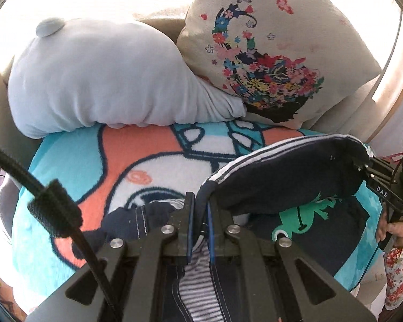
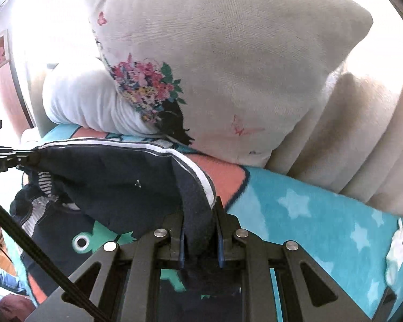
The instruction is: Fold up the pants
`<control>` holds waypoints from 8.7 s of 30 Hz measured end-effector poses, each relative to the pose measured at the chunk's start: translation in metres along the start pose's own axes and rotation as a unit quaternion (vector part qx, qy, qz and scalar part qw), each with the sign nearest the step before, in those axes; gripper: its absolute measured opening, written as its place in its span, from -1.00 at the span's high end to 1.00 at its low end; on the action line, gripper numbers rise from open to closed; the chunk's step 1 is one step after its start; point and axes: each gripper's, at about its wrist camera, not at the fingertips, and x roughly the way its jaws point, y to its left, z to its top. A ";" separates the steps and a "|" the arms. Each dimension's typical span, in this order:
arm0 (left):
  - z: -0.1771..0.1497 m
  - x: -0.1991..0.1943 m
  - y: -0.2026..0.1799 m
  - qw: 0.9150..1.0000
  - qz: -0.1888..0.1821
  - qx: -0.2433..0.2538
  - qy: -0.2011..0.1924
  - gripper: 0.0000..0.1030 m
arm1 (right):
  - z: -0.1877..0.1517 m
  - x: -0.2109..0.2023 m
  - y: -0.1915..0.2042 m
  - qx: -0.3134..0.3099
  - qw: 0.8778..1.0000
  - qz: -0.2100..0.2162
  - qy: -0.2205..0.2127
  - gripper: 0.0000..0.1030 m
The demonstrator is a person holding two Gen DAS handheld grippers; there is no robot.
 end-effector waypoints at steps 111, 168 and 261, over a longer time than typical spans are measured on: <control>-0.100 -0.071 0.035 0.993 -0.019 -0.102 -0.059 -0.16 | -0.077 -0.032 0.055 0.132 0.988 0.067 -0.054 -0.15; -0.117 -0.047 -0.026 0.985 0.166 0.009 -0.053 -0.48 | -0.143 -0.075 -0.031 0.286 0.955 -0.006 -0.073 -0.42; -0.066 -0.033 -0.020 0.988 -0.115 -0.090 -0.040 -0.11 | -0.089 -0.044 0.033 0.187 0.978 0.052 -0.081 -0.45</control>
